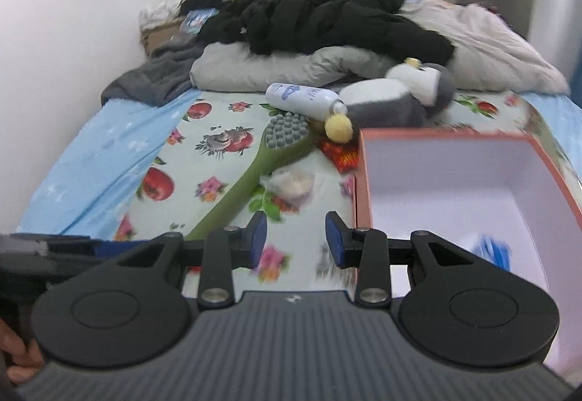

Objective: Organize soft objects
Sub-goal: 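Move both tools back from the box toward the tea packet and clear packet, then grasp the clear packet with left tool while right tool grasps red tea packet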

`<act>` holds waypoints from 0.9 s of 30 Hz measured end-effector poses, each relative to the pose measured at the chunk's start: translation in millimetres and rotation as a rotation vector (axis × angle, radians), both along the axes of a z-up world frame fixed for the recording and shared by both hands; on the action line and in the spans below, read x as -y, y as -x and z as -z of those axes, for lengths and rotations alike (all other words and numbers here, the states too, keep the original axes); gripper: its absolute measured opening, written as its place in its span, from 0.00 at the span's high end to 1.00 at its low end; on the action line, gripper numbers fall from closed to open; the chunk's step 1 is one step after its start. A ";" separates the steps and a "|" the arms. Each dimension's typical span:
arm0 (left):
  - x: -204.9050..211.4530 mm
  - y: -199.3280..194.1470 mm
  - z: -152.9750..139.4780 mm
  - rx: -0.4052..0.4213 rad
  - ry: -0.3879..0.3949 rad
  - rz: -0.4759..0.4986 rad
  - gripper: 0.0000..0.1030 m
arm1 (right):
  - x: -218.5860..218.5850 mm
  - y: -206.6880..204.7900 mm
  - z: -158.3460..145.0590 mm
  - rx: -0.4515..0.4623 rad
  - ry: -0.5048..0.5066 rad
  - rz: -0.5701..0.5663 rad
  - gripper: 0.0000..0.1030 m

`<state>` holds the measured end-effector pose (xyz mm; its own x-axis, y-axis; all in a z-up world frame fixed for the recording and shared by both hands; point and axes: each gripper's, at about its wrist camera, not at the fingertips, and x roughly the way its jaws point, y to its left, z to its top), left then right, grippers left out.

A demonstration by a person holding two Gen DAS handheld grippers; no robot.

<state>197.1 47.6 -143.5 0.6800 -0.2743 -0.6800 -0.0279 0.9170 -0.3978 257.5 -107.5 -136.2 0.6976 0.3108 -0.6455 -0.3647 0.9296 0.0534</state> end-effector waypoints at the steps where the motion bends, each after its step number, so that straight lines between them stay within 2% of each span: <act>1: -1.9 -18.7 7.6 -0.005 -0.002 -0.005 0.50 | -5.3 -24.5 1.1 -0.002 0.038 -0.020 0.63; 3: -4.1 -53.1 20.9 -0.011 -0.020 0.003 0.50 | -12.6 -65.9 5.8 -0.017 0.079 -0.037 0.63; 6: -5.3 -104.9 39.4 -0.020 -0.092 0.039 0.48 | -17.4 -133.1 20.5 -0.125 0.073 -0.038 0.63; 9: -6.9 -153.5 56.4 -0.051 -0.108 0.072 0.48 | -24.5 -171.9 27.1 -0.171 0.119 -0.045 0.62; 10: -7.4 -168.3 59.7 -0.062 -0.116 0.077 0.48 | -27.0 -182.8 27.9 -0.179 0.138 -0.051 0.60; 11: -7.8 -178.6 61.7 -0.068 -0.123 0.083 0.48 | -29.4 -192.9 29.7 -0.193 0.158 -0.054 0.48; 13: -9.3 -195.5 64.6 -0.083 -0.121 0.091 0.44 | -33.3 -212.6 33.7 -0.231 0.181 -0.057 0.38; 19: -0.8 -230.6 69.0 -0.100 -0.161 0.140 0.40 | -43.4 -257.3 60.1 -0.362 0.245 -0.104 0.38; 24: 6.8 -254.1 78.6 -0.091 -0.209 0.194 0.40 | -50.0 -286.0 81.0 -0.429 0.307 -0.132 0.38; 27: 8.9 -265.4 84.2 -0.075 -0.212 0.218 0.40 | -52.2 -299.1 91.6 -0.462 0.332 -0.132 0.38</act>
